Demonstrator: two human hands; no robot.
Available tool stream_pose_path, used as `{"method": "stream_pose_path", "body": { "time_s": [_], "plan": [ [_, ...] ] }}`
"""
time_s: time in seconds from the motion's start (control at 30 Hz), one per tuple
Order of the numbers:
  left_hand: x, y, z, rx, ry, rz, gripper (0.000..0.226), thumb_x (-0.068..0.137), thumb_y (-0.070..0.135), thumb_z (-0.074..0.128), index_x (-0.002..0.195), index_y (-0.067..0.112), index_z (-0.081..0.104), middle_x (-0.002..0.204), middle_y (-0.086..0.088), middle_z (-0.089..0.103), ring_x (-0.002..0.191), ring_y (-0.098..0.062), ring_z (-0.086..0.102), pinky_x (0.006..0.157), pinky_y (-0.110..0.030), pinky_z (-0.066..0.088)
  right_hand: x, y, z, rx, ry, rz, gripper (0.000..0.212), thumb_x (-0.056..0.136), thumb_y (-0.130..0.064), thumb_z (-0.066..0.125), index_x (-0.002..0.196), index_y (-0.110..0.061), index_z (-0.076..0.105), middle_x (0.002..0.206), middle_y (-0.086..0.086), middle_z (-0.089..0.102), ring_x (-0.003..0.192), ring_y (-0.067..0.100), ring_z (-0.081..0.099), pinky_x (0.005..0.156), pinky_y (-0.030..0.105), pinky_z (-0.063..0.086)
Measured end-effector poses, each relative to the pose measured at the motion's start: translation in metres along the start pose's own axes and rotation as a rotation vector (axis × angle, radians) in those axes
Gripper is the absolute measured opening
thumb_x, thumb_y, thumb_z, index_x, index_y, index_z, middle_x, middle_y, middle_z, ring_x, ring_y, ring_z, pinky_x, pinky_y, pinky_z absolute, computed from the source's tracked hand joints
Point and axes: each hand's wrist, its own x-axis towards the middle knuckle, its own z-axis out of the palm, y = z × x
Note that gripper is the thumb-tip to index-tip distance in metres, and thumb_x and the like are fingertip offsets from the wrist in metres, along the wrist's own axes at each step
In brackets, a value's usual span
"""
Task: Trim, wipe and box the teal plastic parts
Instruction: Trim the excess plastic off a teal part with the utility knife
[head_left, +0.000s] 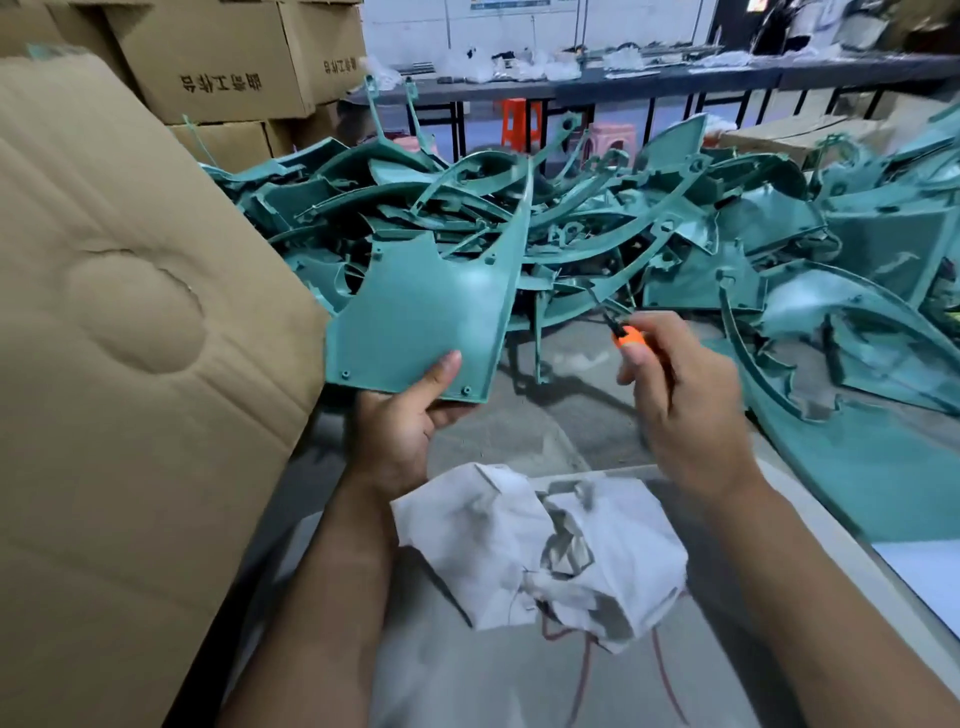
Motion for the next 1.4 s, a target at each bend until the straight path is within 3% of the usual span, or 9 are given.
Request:
{"method": "stream_pose_path", "body": {
  "time_s": [0.13, 0.3, 0.5, 0.67, 0.83, 0.93, 1.1, 1.27, 1.4],
  "plan": [
    [0.001, 0.001, 0.005, 0.036, 0.081, 0.041, 0.038, 0.075, 0.010, 0.081, 0.093, 0.043, 0.079, 0.106, 0.008, 0.078, 0.091, -0.020, 0.075, 0.083, -0.056, 0.055, -0.005, -0.013, 0.012, 0.073, -0.071, -0.118, 0.036, 0.112, -0.039, 0.038, 0.118, -0.015, 0.064, 0.078, -0.016, 0.058, 0.066, 0.000, 0.057, 0.060, 0.013, 0.038],
    [0.001, 0.002, 0.012, -0.063, 0.147, 0.049, 0.024, 0.078, 0.021, 0.079, 0.101, 0.030, 0.077, 0.105, 0.000, 0.076, 0.075, -0.018, 0.071, 0.046, -0.026, 0.050, -0.010, -0.017, 0.024, -0.001, -0.283, -0.153, 0.037, 0.112, -0.042, 0.035, 0.108, -0.020, 0.064, 0.072, -0.011, 0.058, 0.065, 0.008, 0.056, 0.060, 0.030, 0.043],
    [-0.001, 0.006, 0.020, -0.106, 0.153, -0.017, 0.032, 0.084, 0.018, 0.074, 0.116, 0.019, 0.068, 0.098, 0.000, 0.072, 0.063, -0.013, 0.063, 0.041, -0.021, 0.040, -0.011, -0.020, 0.026, -0.025, -0.318, -0.166, 0.040, 0.112, -0.044, 0.032, 0.099, -0.021, 0.062, 0.068, -0.009, 0.056, 0.062, 0.014, 0.053, 0.057, 0.042, 0.043],
    [-0.007, 0.014, 0.032, -0.184, 0.083, -0.112, 0.007, 0.096, 0.011, 0.061, 0.097, 0.015, 0.066, 0.071, 0.003, 0.066, 0.048, -0.009, 0.053, 0.034, -0.018, 0.032, -0.009, -0.029, 0.025, -0.013, -0.280, -0.254, 0.053, 0.109, -0.055, 0.030, 0.099, -0.014, 0.062, 0.072, -0.012, 0.047, 0.064, 0.011, 0.044, 0.058, 0.021, 0.032],
    [-0.015, 0.017, 0.036, -0.287, -0.056, -0.248, 0.029, 0.086, 0.014, 0.060, 0.058, 0.015, 0.064, 0.057, 0.001, 0.054, 0.037, -0.009, 0.043, 0.029, -0.017, 0.027, -0.011, -0.035, 0.024, -0.005, -0.239, -0.272, 0.055, 0.107, -0.059, 0.032, 0.084, -0.013, 0.052, 0.062, -0.009, 0.039, 0.054, 0.015, 0.039, 0.052, 0.030, 0.026],
    [-0.016, 0.018, 0.035, -0.291, -0.112, -0.321, 0.017, 0.080, 0.017, 0.059, 0.065, 0.009, 0.056, 0.058, -0.005, 0.048, 0.035, -0.010, 0.040, 0.026, -0.016, 0.027, -0.011, -0.035, 0.021, -0.054, -0.149, -0.235, 0.054, 0.108, -0.060, 0.030, 0.084, -0.016, 0.050, 0.059, -0.015, 0.034, 0.051, 0.008, 0.037, 0.052, 0.030, 0.027],
    [-0.014, 0.017, 0.027, -0.233, -0.134, -0.324, 0.010, 0.079, 0.015, 0.059, 0.077, 0.005, 0.058, 0.062, -0.006, 0.051, 0.035, -0.011, 0.039, 0.026, -0.015, 0.027, -0.003, -0.031, 0.014, -0.154, 0.098, -0.159, 0.034, 0.109, -0.047, 0.036, 0.082, -0.027, 0.038, 0.062, -0.024, 0.031, 0.050, -0.001, 0.046, 0.052, 0.007, 0.034],
    [-0.014, 0.018, 0.021, -0.148, -0.174, -0.339, 0.025, 0.079, 0.016, 0.058, 0.059, 0.012, 0.073, 0.055, -0.002, 0.056, 0.031, -0.010, 0.037, 0.026, -0.016, 0.027, 0.003, 0.002, 0.003, -0.241, 0.202, 0.259, 0.043, 0.111, -0.041, 0.041, 0.082, -0.012, 0.055, 0.062, -0.001, 0.051, 0.049, 0.011, 0.045, 0.046, 0.024, 0.027],
    [-0.012, 0.019, 0.020, -0.168, -0.148, -0.323, 0.027, 0.080, 0.015, 0.059, 0.057, 0.012, 0.072, 0.057, -0.003, 0.059, 0.035, -0.011, 0.045, 0.027, -0.016, 0.029, -0.003, -0.012, 0.013, -0.063, 0.129, 0.109, 0.031, 0.112, -0.027, 0.046, 0.083, -0.017, 0.051, 0.062, -0.008, 0.048, 0.047, 0.007, 0.045, 0.042, 0.015, 0.033]
  ]
}}
